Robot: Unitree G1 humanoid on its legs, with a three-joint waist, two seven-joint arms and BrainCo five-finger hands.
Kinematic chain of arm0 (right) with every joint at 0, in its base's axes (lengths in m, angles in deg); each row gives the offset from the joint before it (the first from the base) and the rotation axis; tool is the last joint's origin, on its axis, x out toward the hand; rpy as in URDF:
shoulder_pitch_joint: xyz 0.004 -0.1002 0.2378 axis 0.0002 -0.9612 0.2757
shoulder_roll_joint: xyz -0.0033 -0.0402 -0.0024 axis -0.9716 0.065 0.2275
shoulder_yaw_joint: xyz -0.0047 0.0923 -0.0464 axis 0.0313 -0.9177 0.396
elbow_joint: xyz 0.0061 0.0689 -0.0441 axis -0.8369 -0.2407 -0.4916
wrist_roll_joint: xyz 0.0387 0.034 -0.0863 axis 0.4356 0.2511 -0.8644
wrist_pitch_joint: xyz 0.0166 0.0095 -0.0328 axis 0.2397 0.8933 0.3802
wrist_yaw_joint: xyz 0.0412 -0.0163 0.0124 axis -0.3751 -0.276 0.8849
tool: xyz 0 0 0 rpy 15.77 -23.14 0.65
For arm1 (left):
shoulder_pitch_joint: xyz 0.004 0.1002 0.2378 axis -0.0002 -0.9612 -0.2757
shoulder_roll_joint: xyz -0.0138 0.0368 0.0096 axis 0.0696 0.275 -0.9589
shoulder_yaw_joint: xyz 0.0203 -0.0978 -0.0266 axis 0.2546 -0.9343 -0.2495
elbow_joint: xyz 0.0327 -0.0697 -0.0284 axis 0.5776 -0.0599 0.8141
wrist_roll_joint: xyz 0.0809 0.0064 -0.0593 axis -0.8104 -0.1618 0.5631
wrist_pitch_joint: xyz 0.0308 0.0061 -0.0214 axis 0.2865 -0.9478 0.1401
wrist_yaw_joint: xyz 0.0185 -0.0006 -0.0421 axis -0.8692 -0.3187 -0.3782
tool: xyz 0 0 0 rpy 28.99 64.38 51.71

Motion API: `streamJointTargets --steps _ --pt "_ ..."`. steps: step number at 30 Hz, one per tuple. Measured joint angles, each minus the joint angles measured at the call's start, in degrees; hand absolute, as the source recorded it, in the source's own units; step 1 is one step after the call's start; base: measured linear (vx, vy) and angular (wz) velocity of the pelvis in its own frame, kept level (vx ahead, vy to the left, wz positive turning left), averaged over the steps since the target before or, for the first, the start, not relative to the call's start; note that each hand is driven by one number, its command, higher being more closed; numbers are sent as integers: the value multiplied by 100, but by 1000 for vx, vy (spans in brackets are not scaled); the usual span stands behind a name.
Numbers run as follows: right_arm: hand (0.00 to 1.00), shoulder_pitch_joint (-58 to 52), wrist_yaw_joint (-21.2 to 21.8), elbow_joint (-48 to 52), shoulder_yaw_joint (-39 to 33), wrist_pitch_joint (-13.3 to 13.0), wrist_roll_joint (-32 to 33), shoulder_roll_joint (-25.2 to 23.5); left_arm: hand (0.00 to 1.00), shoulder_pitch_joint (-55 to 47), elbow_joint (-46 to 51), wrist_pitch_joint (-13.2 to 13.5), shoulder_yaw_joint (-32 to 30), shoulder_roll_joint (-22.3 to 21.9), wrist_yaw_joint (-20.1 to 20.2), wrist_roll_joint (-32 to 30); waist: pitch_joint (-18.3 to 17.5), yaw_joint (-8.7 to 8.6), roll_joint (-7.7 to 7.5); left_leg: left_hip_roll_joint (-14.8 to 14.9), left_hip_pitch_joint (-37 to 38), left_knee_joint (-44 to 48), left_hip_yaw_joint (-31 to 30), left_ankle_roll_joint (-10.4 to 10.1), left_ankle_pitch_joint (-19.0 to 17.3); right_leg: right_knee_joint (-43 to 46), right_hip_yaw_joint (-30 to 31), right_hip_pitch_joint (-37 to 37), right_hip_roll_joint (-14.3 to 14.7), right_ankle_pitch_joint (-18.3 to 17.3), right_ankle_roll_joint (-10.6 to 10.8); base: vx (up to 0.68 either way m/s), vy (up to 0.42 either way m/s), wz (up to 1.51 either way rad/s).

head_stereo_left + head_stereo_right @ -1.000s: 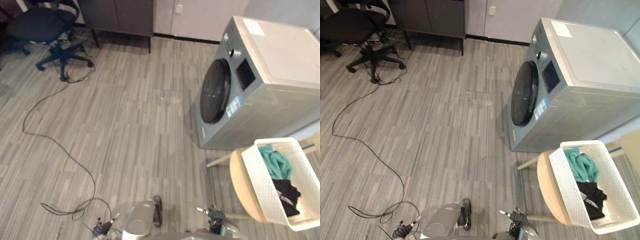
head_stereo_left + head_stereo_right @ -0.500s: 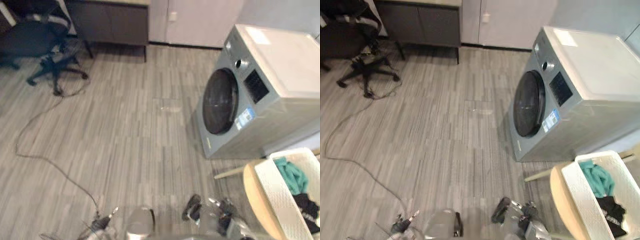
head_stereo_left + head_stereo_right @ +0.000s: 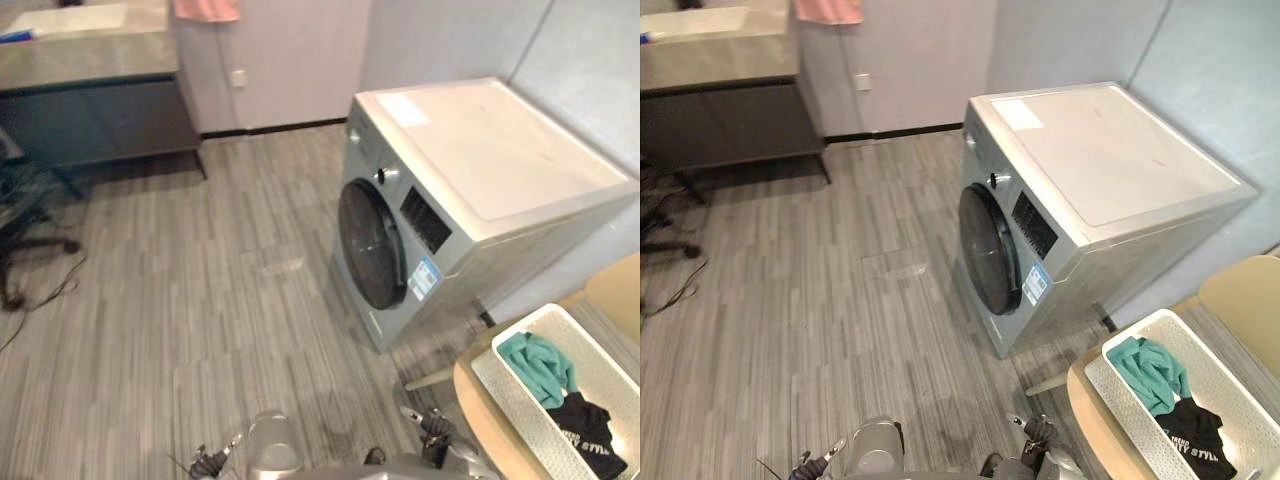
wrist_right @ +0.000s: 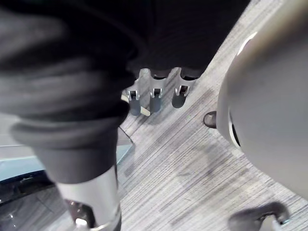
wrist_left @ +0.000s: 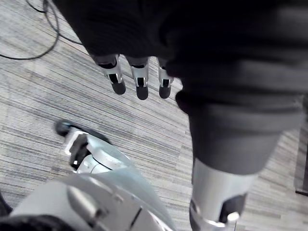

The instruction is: Pick up the laundry basket with both hands and put the clothes into the washing machine.

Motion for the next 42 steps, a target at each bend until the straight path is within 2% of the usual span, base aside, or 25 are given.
streamJointTargets --steps 1,2,3,5,6,7,8,10,11,13,14,15,16,17,18,19,20,21,25,27,30,33,37,39,42 --pt "0 7 -1 12 1 -15 0 65 0 22 -46 10 -1 -17 -3 2 23 -1 8 -40 91 9 -59 -133 279 63 96 12 -2 -64 111 178 296 -40" --pt "0 -55 1 20 63 -14 -1 -17 0 68 -99 41 3 100 -8 2 -21 -146 -228 -287 104 -49 32 -8 210 45 193 14 -204 -87 152 136 195 -1" --pt "0 -89 6 15 116 -9 -2 -41 0 75 -94 90 3 151 -11 2 -52 -178 -362 -379 109 -55 83 10 193 45 193 11 -292 -90 151 231 244 9" --pt "0 -153 -4 24 136 -23 -1 -86 0 94 -69 142 -18 219 -2 -1 -52 -146 -489 -549 -46 535 30 17 71 12 299 29 -451 -73 134 186 226 -16" --pt "0 -155 -3 26 130 -25 -1 -89 0 90 -75 141 -16 213 -3 -1 -53 -135 -493 -654 -96 670 -82 12 68 -13 368 26 -477 -64 147 74 138 -25" --pt "0 -151 -3 28 98 -28 2 -84 0 84 -76 143 -4 183 -2 3 -47 -128 -471 -861 -181 886 -520 -35 39 -54 461 23 -537 -65 197 41 94 -32" --pt "0 -138 2 40 2 -46 4 -78 0 74 -89 142 10 108 -2 4 -26 -138 -381 -995 -197 1058 -923 -258 -155 -31 632 -30 -550 -121 328 3 101 -37" --pt "0 -134 2 81 -121 -98 8 -87 0 61 -106 142 19 65 -1 2 -83 -138 -310 -969 -197 1075 -886 -210 -379 90 800 -207 -560 -173 427 -40 119 -55" --pt "0 -150 -2 276 -130 -111 20 -117 0 28 -115 140 15 -7 1 0 -91 -145 -199 -938 -144 1080 -812 -41 -729 307 1095 -488 -591 -207 483 -60 158 -81" --pt "0 -175 -2 567 -35 -100 111 -124 0 -103 -164 142 73 13 9 -16 -98 -162 -193 -922 -72 1133 -372 63 -887 493 1505 -822 -620 -205 471 -96 235 -145" --pt "0 -230 -3 818 219 -88 166 -97 0 -192 -285 136 103 57 22 -18 -108 -145 -187 -917 154 932 154 143 -927 469 1230 -997 -921 -77 -226 -85 254 -179" --pt "0 -231 -4 944 393 -79 176 -59 0 -220 -291 129 136 59 21 -18 -110 -135 -184 -927 296 757 366 187 -921 401 910 -1038 -1103 -23 -621 -64 234 -163" --pt "0 -232 -3 1121 590 -78 175 -18 0 -282 -296 130 178 -1 23 -17 -128 -127 -117 -893 398 545 610 284 -877 483 492 -1064 -1311 -1 -793 -97 140 -175" --pt "0 -210 6 1677 1063 -103 166 18 0 -436 -301 142 226 45 26 -26 -152 -124 -159 -777 644 218 1109 419 -744 1441 -852 -1296 -1841 -100 -731 -92 97 -168" --pt "0 -211 17 1910 1249 -121 163 10 0 -483 -301 142 264 84 27 -26 -152 -128 -160 -767 774 133 1290 421 -740 1702 -1272 -1267 -1932 -140 -737 -25 58 -187" --pt "0 -214 81 2404 1649 -158 161 0 0 -551 -298 147 310 179 34 -24 -206 -122 -254 -762 872 92 1624 419 -748 1846 -1900 -1101 -1924 -232 -688 40 18 -121" --pt "0 -206 114 2678 1805 -174 161 39 0 -533 -306 141 315 195 37 -23 -253 -116 -340 -766 889 106 1727 405 -766 1632 -2107 -987 -1914 -361 -473 37 19 -115" --pt "0 -247 121 3442 2096 -246 138 95 0 -394 -301 142 326 200 96 -15 -229 -159 -208 -688 849 124 1741 368 -755 1288 -2107 -948 -1666 -78 -243 -4 29 -56" --pt "0 -279 271 4939 2758 -532 41 399 0 -321 -298 174 320 186 135 -19 -253 -161 -234 -687 941 -69 1638 327 -620 862 -1972 -924 -1426 147 -104 54 16 -32" --pt "0 -234 335 5128 2921 -646 42 404 0 -316 -298 170 326 188 136 -25 -281 -164 -279 -712 966 -202 1635 334 -541 761 -1976 -916 -1420 200 -71 30 -8 -1" --pt "0 16 362 5120 3261 -642 42 416 0 -303 -282 175 439 201 121 -24 -310 -112 -325 -848 982 -534 1542 349 -313 501 -2029 -890 -1427 361 -45 29 9 16" --pt "0 572 348 4648 3584 -628 -45 397 0 -300 -270 178 519 217 106 -33 -314 -101 -317 -930 896 -653 1346 357 -180 393 -2178 -853 -1448 459 -54 -30 13 23" --pt "0 1296 212 3776 3763 -582 -52 373 0 -283 -54 219 727 233 -12 -19 -265 153 -317 -990 749 -701 1009 326 -7 297 -2476 -735 -1448 518 -80 -69 4 37" --pt "0 1686 97 3500 3773 -536 -52 348 0 -187 -30 270 747 237 -17 -13 -106 249 -329 -990 572 -635 806 311 37 298 -2641 -737 -1432 531 -101 -146 12 44" --pt "0 2440 -143 3073 3730 -462 -67 291 0 -115 333 317 752 239 -63 51 376 442 -359 -971 243 -589 473 278 117 225 -2887 -805 -1357 594 -205 -206 3 40"
